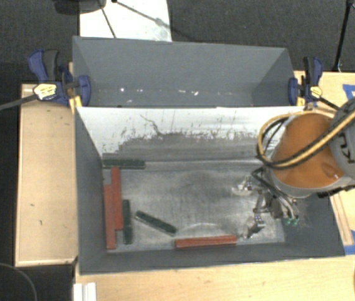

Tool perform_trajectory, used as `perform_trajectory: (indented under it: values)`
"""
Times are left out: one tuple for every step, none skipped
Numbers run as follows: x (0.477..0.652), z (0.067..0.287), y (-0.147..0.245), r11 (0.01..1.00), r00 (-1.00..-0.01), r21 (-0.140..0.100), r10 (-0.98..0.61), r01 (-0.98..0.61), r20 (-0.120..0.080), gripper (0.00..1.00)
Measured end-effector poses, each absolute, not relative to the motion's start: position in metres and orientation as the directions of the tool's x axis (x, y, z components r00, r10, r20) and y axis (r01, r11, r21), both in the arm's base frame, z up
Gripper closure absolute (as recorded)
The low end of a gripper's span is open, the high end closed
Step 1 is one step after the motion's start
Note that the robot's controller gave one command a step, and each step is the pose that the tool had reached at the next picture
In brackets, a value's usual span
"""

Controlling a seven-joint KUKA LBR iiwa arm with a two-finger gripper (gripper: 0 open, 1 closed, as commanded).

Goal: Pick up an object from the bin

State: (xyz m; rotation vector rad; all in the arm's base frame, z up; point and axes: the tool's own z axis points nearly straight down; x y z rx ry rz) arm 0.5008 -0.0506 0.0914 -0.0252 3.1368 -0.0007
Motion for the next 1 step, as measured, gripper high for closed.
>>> perform_trajectory:
  values:
    - [0.4938,0.0859,-0.0138,0.997,-0.997,0.000,0.074,0.074,0.002,0.00]
